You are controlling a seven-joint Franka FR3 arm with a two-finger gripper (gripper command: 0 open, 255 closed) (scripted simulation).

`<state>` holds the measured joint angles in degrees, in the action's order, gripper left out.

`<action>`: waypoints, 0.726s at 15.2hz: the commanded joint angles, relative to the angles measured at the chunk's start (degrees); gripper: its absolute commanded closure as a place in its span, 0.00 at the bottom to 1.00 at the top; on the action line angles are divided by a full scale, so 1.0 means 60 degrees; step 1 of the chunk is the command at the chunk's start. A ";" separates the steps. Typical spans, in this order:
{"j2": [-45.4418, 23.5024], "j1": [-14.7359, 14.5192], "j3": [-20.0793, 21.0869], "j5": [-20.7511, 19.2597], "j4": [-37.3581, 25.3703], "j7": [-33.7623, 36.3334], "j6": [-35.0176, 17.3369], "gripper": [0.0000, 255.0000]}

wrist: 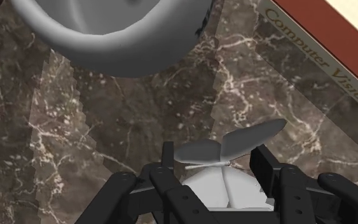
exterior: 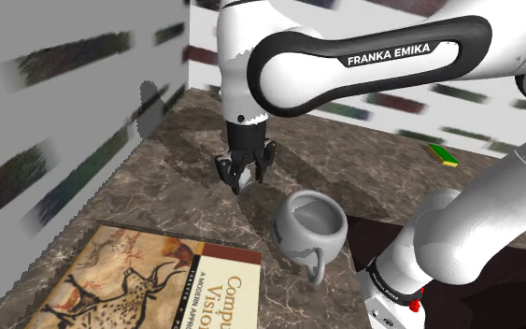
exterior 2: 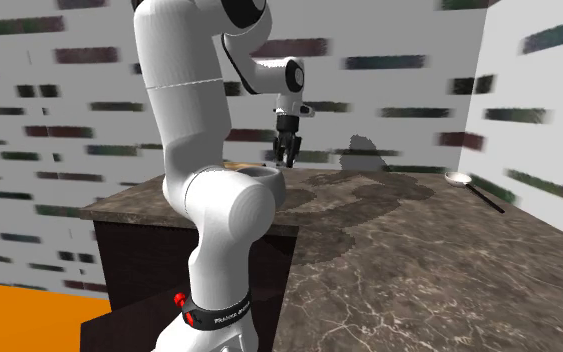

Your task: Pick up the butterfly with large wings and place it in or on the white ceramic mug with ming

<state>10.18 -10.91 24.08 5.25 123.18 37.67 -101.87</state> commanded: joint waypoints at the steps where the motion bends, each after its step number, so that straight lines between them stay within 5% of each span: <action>1: 0.0060 0.0006 -0.0020 0.0009 -0.0226 -0.0010 0.0286 1.00; 11: 0.0243 0.0037 -0.0107 0.0026 -0.1338 -0.0030 0.1571 1.00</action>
<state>11.58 -10.73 23.51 5.41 115.99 37.51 -93.37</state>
